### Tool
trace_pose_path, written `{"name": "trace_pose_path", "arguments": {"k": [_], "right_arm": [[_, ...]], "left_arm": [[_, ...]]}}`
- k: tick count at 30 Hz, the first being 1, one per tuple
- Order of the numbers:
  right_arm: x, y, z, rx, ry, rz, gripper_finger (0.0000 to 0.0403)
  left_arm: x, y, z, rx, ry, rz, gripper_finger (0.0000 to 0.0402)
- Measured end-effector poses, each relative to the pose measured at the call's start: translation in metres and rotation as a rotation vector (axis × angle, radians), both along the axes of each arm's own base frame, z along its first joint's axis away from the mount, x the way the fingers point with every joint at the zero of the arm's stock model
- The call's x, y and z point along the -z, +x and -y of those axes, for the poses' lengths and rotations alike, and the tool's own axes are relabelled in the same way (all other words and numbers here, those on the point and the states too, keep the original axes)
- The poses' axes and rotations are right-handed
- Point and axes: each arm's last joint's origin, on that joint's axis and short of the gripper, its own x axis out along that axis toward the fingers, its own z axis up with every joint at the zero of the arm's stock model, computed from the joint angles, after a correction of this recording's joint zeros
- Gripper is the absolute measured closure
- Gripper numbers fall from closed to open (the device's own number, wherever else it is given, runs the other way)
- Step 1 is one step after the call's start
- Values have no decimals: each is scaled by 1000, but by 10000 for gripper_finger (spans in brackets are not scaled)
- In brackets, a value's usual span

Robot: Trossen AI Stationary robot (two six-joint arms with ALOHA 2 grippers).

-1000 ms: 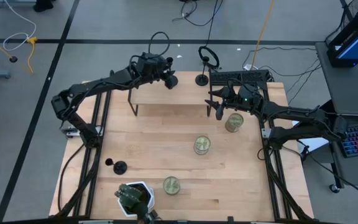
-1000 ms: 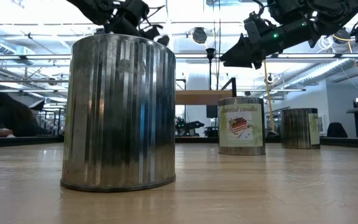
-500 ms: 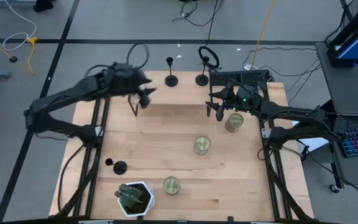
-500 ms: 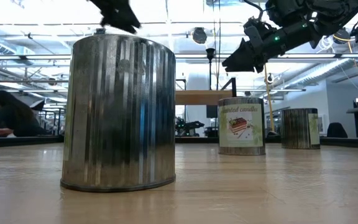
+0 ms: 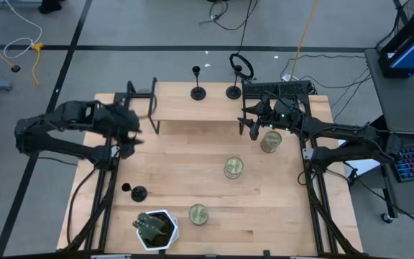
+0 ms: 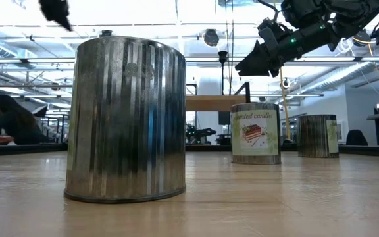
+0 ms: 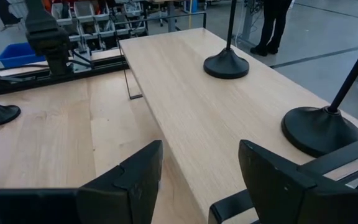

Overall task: Pick & Place candle stick holders
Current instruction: Put the candle holder on the shelf

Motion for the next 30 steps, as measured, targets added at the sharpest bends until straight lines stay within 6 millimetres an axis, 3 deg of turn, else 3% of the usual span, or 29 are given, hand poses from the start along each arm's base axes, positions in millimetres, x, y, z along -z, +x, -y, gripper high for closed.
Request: {"name": "trace_pose_path", "arguments": {"k": [8,16,30], "right_arm": [[0,0,0,-1,1,-1,199],[1,2,-4,-21,4,-7,202],[1,8,-19,-90,2,-7,202]], "left_arm": [[44,-5,29,218,-223,-203,199],[88,-11,47,180,-325,-400,199],[125,-18,71,255,-313,-473,199]]}}
